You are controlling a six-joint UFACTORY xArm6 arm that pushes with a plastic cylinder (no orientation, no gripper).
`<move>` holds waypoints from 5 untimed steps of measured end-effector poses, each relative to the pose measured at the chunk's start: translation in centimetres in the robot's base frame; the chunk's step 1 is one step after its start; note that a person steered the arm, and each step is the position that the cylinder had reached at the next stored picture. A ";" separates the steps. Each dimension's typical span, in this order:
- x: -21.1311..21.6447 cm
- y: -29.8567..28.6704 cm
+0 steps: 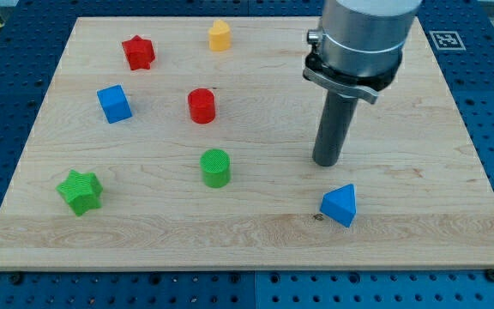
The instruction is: Move yourself close to the top side of the green circle
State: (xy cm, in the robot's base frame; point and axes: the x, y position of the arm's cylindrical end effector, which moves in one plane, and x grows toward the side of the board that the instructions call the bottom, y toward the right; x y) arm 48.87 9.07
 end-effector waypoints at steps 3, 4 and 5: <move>-0.6 -7.3; -1.3 -9.1; -1.3 -9.2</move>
